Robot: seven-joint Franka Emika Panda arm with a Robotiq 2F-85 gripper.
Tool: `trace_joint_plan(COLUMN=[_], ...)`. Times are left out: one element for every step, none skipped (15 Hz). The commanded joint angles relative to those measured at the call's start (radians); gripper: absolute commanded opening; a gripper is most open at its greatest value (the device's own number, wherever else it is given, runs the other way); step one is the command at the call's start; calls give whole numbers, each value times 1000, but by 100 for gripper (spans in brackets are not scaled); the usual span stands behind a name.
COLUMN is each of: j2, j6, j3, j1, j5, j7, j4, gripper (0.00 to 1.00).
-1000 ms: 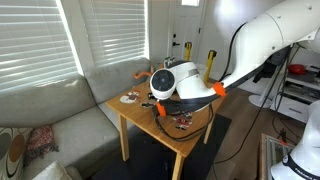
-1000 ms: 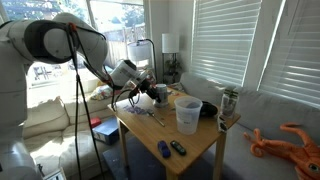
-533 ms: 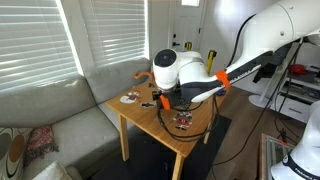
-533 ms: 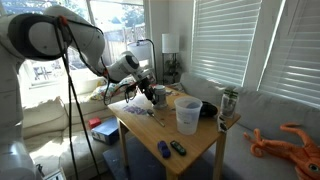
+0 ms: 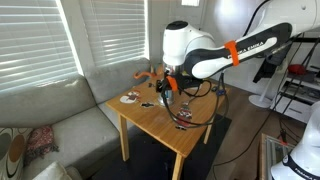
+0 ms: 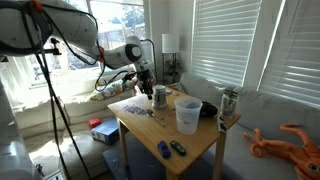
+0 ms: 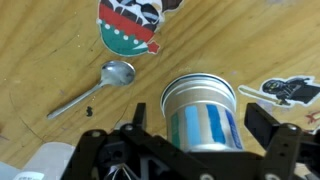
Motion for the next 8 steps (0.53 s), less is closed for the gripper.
trace_joint_plan(j2=[-132,-163,-195,-222,-251,-273,-294,-312], j6=[10,21,23,35,43,62,70,84], j3=[-28,-37,-47,-56,-65,-75,-85,-96], j1=[-27,-35,-44,-55,-68,-82,-97,-114], j5=[153,175,180,179,163,157,141,127], j7=[-119,-141,-151,-161,-172,-190,-234,-272], j4=[-62,-76,-90,-104,-121,-139,-158,-178], gripper=[100,100,100,100,100,100,100,100])
